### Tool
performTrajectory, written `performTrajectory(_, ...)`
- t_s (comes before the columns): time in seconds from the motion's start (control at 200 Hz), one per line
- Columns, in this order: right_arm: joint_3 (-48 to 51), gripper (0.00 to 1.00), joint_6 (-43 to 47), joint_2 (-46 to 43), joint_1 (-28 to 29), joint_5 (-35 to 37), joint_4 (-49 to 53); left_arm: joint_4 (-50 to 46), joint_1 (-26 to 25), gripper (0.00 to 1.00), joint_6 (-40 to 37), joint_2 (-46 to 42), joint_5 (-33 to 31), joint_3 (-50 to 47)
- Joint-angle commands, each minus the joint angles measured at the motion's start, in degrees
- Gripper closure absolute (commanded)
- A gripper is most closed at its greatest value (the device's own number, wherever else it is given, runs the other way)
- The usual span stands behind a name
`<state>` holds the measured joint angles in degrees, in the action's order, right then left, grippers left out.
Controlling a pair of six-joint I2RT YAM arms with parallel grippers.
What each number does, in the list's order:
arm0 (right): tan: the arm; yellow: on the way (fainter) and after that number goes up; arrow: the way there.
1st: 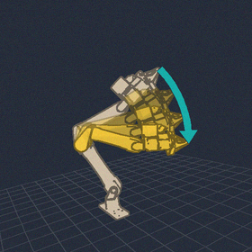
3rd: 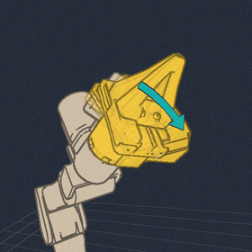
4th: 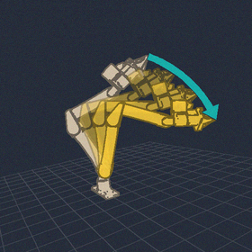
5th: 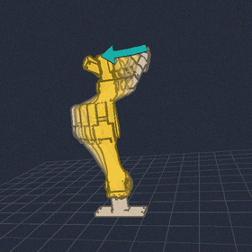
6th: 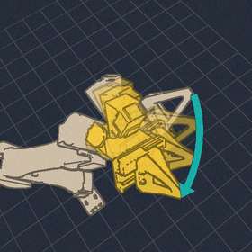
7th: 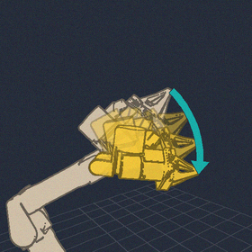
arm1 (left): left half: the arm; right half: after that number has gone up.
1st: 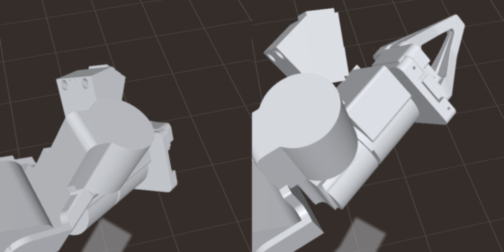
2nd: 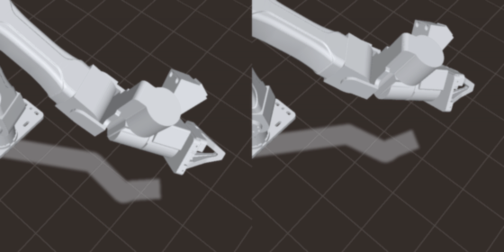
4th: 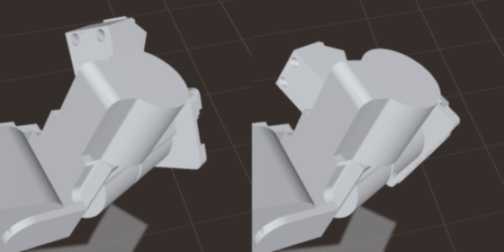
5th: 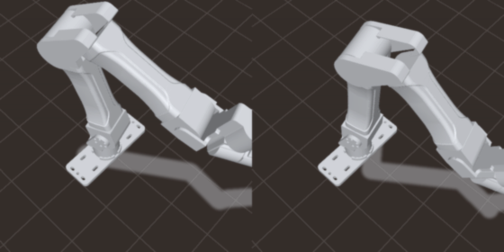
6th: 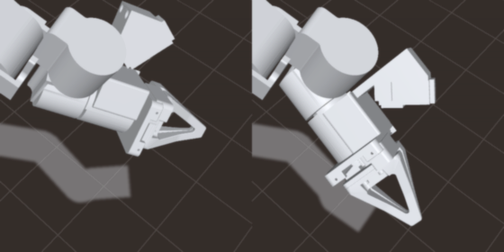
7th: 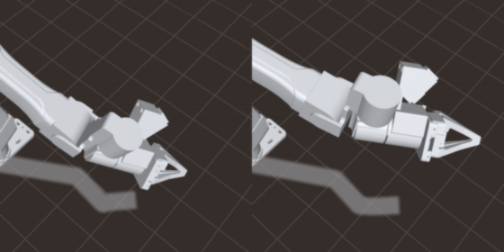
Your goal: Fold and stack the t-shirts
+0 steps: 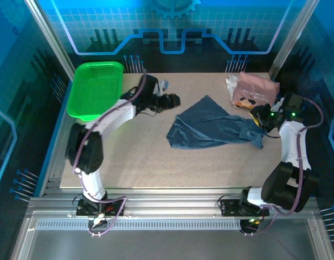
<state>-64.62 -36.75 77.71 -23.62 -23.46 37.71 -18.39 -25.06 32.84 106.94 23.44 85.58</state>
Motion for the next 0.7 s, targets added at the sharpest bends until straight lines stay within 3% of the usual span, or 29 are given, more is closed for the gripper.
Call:
performTrajectory(0.0,-2.22,0.60,6.72,3.19,0.33,5.47,-2.35,-4.21,-0.68,0.34,-1.05,3.49,-2.34,0.66)
performTrajectory(0.05,-3.29,0.54,7.11,4.73,0.49,6.71,-2.00,-4.85,-0.94,0.34,-0.77,6.35,-3.06,2.53)
performTrajectory(0.125,-4.52,0.36,7.14,6.29,1.07,7.35,-0.86,-7.48,-1.64,0.34,-2.19,10.56,-4.51,6.69)
performTrajectory(0.19,-4.14,0.30,7.68,5.78,2.13,6.46,-0.65,-12.69,-2.12,0.36,-3.19,13.35,-6.38,10.73)
performTrajectory(0.345,-3.53,0.26,11.84,2.93,6.60,7.14,4.16,-15.18,-2.88,0.37,-4.32,11.78,-8.36,9.41)
performTrajectory(0.505,0.15,0.26,13.45,-0.20,11.90,9.35,7.64,-18.02,-3.15,0.46,-4.70,13.53,-10.73,9.34)
performTrajectory(0.695,6.93,0.24,12.23,-3.45,13.77,8.89,6.87,-19.40,-4.38,0.51,-5.89,16.09,-10.89,12.66)
